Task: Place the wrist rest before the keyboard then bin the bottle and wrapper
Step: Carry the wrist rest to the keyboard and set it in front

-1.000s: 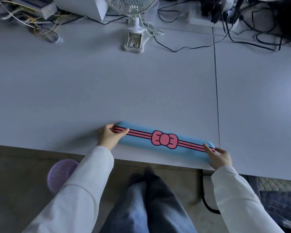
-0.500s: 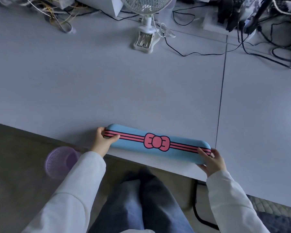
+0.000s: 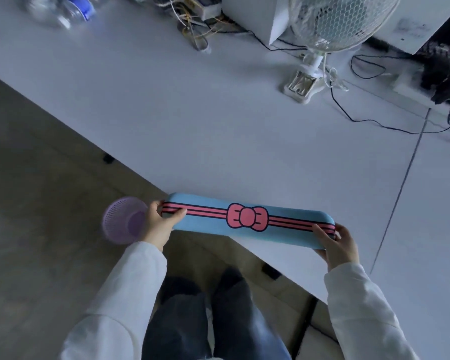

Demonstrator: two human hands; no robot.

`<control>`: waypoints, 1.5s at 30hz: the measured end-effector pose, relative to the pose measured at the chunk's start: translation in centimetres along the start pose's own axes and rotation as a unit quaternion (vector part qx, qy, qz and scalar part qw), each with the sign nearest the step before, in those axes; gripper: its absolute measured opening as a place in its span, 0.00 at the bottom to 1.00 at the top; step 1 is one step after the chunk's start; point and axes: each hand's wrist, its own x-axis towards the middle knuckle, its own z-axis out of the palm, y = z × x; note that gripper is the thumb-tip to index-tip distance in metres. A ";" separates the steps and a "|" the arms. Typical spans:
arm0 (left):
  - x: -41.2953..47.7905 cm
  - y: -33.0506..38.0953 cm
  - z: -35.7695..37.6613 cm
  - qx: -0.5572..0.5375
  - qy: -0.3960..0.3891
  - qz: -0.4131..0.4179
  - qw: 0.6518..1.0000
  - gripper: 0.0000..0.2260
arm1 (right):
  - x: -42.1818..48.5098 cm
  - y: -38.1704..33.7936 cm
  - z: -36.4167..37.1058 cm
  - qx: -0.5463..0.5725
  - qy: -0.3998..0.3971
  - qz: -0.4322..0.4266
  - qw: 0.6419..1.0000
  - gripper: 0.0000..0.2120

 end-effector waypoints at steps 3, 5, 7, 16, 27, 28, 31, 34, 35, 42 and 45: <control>-0.8 -0.7 -4.6 -0.031 0.051 0.019 0.998 0.21 | -1.4 -0.9 4.0 -0.013 -0.047 -0.027 0.998 0.15; -1.3 -1.2 -6.9 -0.047 0.064 0.029 0.996 0.16 | -2.2 -1.2 6.0 -0.015 -0.067 -0.043 0.997 0.14; -1.8 -2.1 -10.7 -0.080 0.080 0.031 0.993 0.15 | -4.1 -1.1 9.2 -0.029 -0.094 -0.065 0.993 0.14; -4.0 -9.3 -31.0 -0.177 0.187 0.007 0.966 0.18 | -15.0 2.8 26.0 -0.142 -0.189 -0.154 0.960 0.21; -4.5 -15.2 -47.4 -0.254 0.311 0.002 0.916 0.19 | -25.4 5.0 44.7 -0.238 -0.313 -0.204 0.896 0.22; -4.1 -15.3 -48.5 -0.269 0.317 0.001 0.909 0.21 | -26.0 5.0 46.2 -0.244 -0.321 -0.206 0.892 0.21; -2.7 -14.7 -51.5 -0.307 0.335 -0.001 0.891 0.23 | -27.3 4.5 50.6 -0.252 -0.346 -0.208 0.880 0.17; -0.8 -13.3 -54.6 -0.319 0.343 -0.005 0.883 0.23 | -28.4 3.8 55.7 -0.243 -0.363 -0.195 0.878 0.15; 0.0 -12.8 -55.9 -0.321 0.349 -0.007 0.881 0.24 | -28.8 3.4 57.8 -0.244 -0.363 -0.196 0.878 0.16; 4.8 -8.7 -63.0 -0.345 0.375 -0.006 0.860 0.25 | -31.1 0.6 68.7 -0.254 -0.381 -0.208 0.864 0.22; 6.7 -7.1 -66.0 -0.346 0.380 -0.007 0.858 0.25 | -32.2 -0.4 72.9 -0.259 -0.391 -0.207 0.858 0.24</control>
